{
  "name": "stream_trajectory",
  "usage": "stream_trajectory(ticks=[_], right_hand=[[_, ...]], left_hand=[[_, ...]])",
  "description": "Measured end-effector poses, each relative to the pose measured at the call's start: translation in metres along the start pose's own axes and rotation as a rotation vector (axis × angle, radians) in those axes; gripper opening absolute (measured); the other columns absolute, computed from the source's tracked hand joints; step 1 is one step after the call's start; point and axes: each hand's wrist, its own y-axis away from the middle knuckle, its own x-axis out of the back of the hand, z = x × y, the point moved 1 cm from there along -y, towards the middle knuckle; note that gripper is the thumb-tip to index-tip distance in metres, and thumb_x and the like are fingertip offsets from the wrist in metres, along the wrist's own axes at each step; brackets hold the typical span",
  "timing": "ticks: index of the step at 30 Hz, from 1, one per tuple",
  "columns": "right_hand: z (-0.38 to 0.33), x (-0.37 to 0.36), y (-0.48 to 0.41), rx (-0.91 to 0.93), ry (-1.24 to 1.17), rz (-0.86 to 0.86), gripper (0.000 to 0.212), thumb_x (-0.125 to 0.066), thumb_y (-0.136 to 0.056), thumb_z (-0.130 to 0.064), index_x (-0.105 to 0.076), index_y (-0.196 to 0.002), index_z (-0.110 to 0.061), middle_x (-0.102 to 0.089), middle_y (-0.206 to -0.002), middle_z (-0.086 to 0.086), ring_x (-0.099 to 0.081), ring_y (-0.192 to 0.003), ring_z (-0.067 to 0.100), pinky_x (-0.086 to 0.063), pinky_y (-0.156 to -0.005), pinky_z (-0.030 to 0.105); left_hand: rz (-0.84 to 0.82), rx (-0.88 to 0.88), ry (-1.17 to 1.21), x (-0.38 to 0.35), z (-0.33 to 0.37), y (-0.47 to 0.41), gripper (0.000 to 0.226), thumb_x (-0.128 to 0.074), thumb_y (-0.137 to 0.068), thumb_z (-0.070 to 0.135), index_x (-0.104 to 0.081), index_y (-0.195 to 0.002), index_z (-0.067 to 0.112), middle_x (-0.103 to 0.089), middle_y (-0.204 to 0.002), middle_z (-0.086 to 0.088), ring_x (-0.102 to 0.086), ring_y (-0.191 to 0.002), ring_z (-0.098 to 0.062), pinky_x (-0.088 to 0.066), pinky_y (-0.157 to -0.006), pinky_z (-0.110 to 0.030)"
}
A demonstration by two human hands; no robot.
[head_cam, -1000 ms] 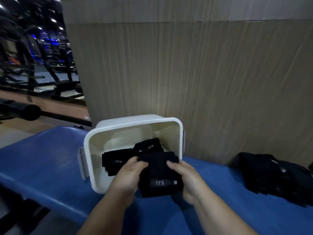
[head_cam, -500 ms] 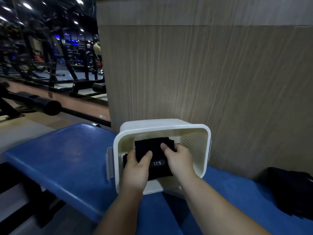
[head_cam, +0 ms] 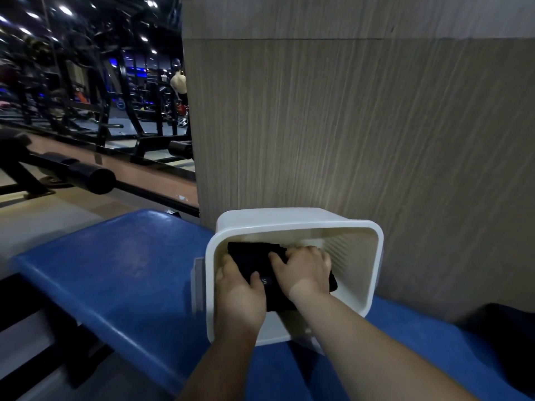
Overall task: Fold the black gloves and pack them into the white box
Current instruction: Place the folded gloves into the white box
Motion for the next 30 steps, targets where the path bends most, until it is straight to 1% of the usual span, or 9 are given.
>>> stream_trajectory(ticks=[4,7,9,13,15,18,21,26,30], right_hand=[[0.003,-0.009,-0.003,0.011,0.085,-0.042,0.049,-0.032,-0.093,-0.058,-0.068,-0.096,-0.025,-0.064,-0.109,-0.001,-0.044,-0.116,0.02,-0.02,-0.106,0.04],[0.005,-0.013,-0.003,0.013,0.094,-0.055,0.05,-0.032,-0.092,-0.061,-0.067,-0.102,-0.026,-0.061,-0.115,-0.001,-0.042,-0.119,0.021,-0.02,-0.106,0.043],[0.007,-0.013,-0.002,0.02,0.09,-0.043,0.051,-0.033,-0.091,-0.062,-0.064,-0.109,-0.026,-0.06,-0.119,-0.001,-0.041,-0.12,0.021,-0.019,-0.106,0.043],[0.012,-0.01,0.0,0.026,0.073,-0.019,0.052,-0.032,-0.09,-0.064,-0.055,-0.119,-0.027,-0.054,-0.127,-0.003,-0.038,-0.124,0.02,-0.018,-0.106,0.04],[0.019,-0.007,0.002,0.041,0.04,-0.021,0.045,-0.029,-0.094,-0.058,-0.054,-0.118,-0.029,-0.053,-0.129,-0.004,-0.037,-0.126,0.018,-0.019,-0.105,0.039],[0.03,-0.007,0.004,0.1,0.026,-0.085,0.039,-0.026,-0.1,-0.046,-0.05,-0.128,-0.033,-0.046,-0.139,-0.008,-0.031,-0.133,0.016,-0.021,-0.106,0.037],[0.039,-0.01,0.007,0.105,0.014,-0.19,0.044,-0.023,-0.101,-0.045,-0.037,-0.142,-0.037,-0.029,-0.153,-0.012,-0.015,-0.144,0.014,-0.016,-0.112,0.039],[0.05,-0.022,0.013,0.054,-0.014,-0.218,0.051,-0.02,-0.101,-0.048,-0.017,-0.15,-0.036,-0.012,-0.159,-0.013,-0.002,-0.147,0.013,-0.009,-0.118,0.036],[0.053,-0.028,0.021,0.039,-0.017,-0.149,0.054,-0.019,-0.101,-0.047,-0.014,-0.152,-0.031,-0.009,-0.16,-0.011,-0.001,-0.147,0.013,-0.008,-0.119,0.035]], left_hand=[[-0.007,-0.009,-0.224,-0.005,0.002,0.004,0.069,-0.045,-0.097,0.031,-0.008,-0.152,0.012,-0.02,-0.154,-0.011,-0.026,-0.139,-0.026,-0.027,-0.113,-0.037],[-0.026,-0.03,-0.36,-0.009,0.003,0.006,0.072,-0.039,-0.098,0.034,0.005,-0.152,0.015,0.004,-0.159,-0.008,-0.006,-0.146,-0.025,-0.013,-0.119,-0.036],[-0.055,-0.105,-0.426,-0.011,0.004,0.007,0.068,-0.034,-0.1,0.03,0.01,-0.151,0.018,0.01,-0.16,-0.003,0.006,-0.147,-0.021,-0.003,-0.12,-0.034],[-0.126,-0.31,-0.541,-0.011,0.004,0.004,0.059,-0.027,-0.101,0.018,-0.003,-0.152,0.033,0.007,-0.16,0.012,0.014,-0.146,-0.014,0.009,-0.119,-0.033],[-0.181,-0.355,-0.581,-0.013,0.005,0.001,0.052,-0.025,-0.102,0.023,-0.011,-0.151,0.037,0.001,-0.16,0.015,0.011,-0.146,-0.011,0.009,-0.119,-0.034],[-0.281,-0.337,-0.66,-0.016,0.003,-0.002,0.05,-0.02,-0.101,0.044,-0.007,-0.15,0.042,-0.004,-0.16,0.016,0.007,-0.147,-0.01,0.007,-0.119,-0.038],[-0.351,-0.291,-0.741,-0.015,0.0,-0.003,0.054,-0.019,-0.098,0.056,-0.001,-0.148,0.047,0.001,-0.16,0.014,0.008,-0.147,-0.014,0.005,-0.119,-0.042],[-0.382,-0.249,-0.804,-0.017,0.0,-0.006,0.056,-0.02,-0.096,0.061,-0.006,-0.148,0.047,0.001,-0.161,0.012,0.008,-0.147,-0.016,0.004,-0.118,-0.045],[-0.395,-0.227,-0.825,-0.017,-0.001,-0.008,0.055,-0.022,-0.095,0.062,-0.017,-0.147,0.046,-0.003,-0.16,0.014,0.006,-0.147,-0.015,0.002,-0.117,-0.048]])
